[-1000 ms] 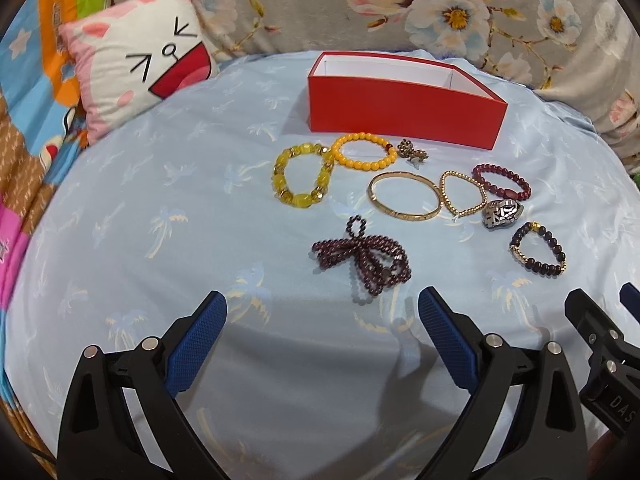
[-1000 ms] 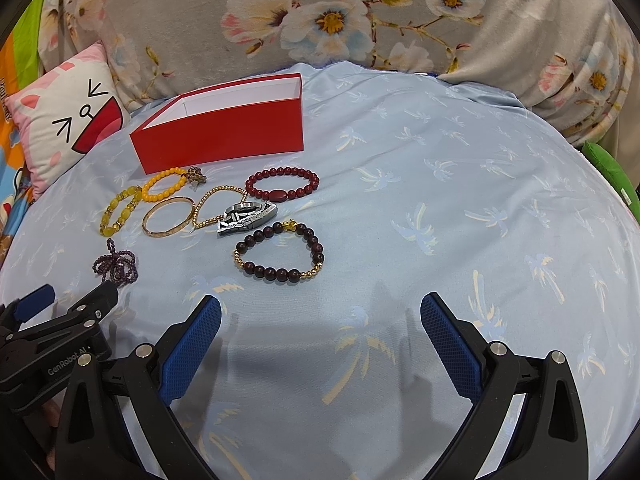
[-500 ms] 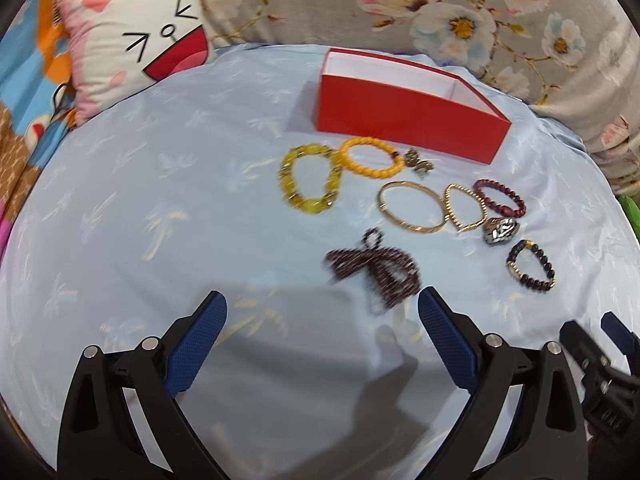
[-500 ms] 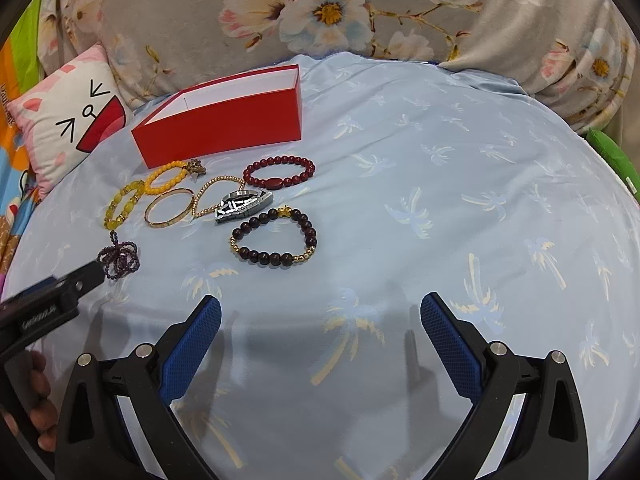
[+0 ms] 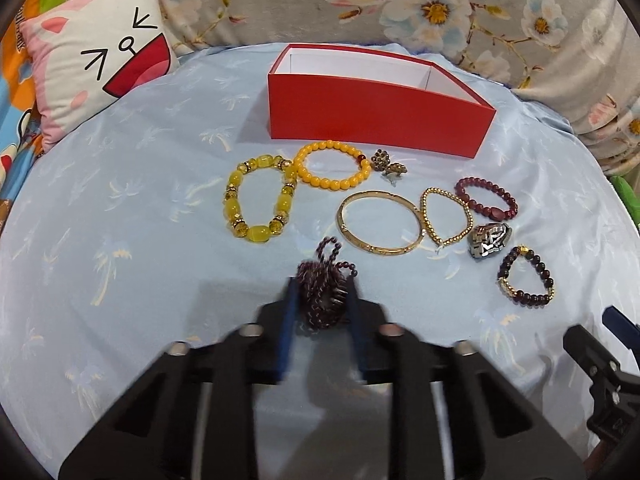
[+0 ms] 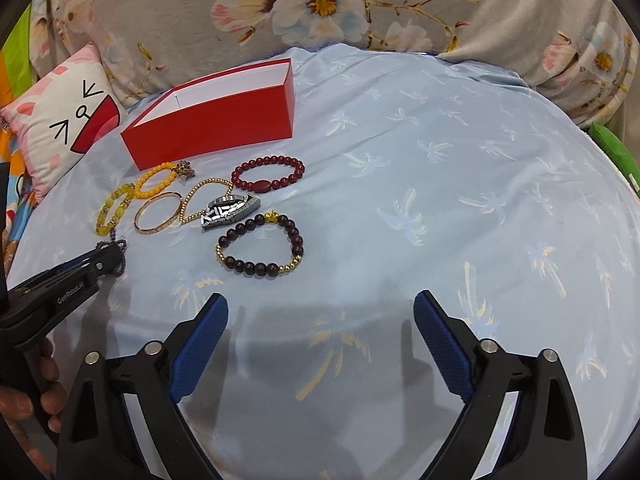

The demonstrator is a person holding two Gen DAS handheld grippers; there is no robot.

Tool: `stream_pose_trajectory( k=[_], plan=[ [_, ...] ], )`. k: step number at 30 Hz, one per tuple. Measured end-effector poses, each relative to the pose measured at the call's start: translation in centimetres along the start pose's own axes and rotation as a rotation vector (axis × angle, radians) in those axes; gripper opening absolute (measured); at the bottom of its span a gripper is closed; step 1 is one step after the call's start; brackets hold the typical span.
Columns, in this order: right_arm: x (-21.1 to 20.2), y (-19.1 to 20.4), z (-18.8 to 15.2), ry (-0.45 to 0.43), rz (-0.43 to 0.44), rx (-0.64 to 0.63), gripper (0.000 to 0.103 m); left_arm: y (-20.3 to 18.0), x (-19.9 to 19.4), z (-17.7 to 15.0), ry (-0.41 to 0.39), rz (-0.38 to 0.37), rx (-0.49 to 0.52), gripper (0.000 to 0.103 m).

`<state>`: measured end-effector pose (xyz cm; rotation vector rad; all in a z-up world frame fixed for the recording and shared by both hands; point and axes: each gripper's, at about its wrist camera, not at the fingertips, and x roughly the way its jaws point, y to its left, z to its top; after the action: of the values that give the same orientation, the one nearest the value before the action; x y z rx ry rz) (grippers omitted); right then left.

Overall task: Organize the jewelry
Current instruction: 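Grasp the dark red bow bracelet with left gripper while right grasps the dark gold-bead bracelet, then carry both bracelets into the red box and open both grippers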

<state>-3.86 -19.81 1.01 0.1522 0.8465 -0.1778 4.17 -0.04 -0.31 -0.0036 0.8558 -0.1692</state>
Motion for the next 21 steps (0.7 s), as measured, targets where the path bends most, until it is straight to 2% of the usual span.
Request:
stream_pose_trajectory(
  k=[6,12,14,18,21],
  plan=[
    [1.2,1.6,1.8,0.01,0.026,-0.061,0.071,1.0,-0.6,-0.4,-0.011,-0.01,-0.006,0.012],
    [3.3,2.0,3.0,0.045,0.021,-0.055,0.05,1.8,-1.0,-0.7,-0.02,0.002,-0.022,0.012],
    [4.1,1.9,3.3,0.06,0.015,-0.042,0.04,2.0,-0.9,-0.7,-0.014,0.0,-0.032,0.012],
    [4.7,2.0,3.5,0.056,-0.013,-0.056,0.03,2.2,-0.8,-0.7,-0.01,-0.001,-0.041,0.012],
    [4.8,2.2,3.5,0.047,-0.013,-0.068,0.014,2.2,-0.8,-0.7,-0.01,0.001,-0.039,0.012]
  ],
)
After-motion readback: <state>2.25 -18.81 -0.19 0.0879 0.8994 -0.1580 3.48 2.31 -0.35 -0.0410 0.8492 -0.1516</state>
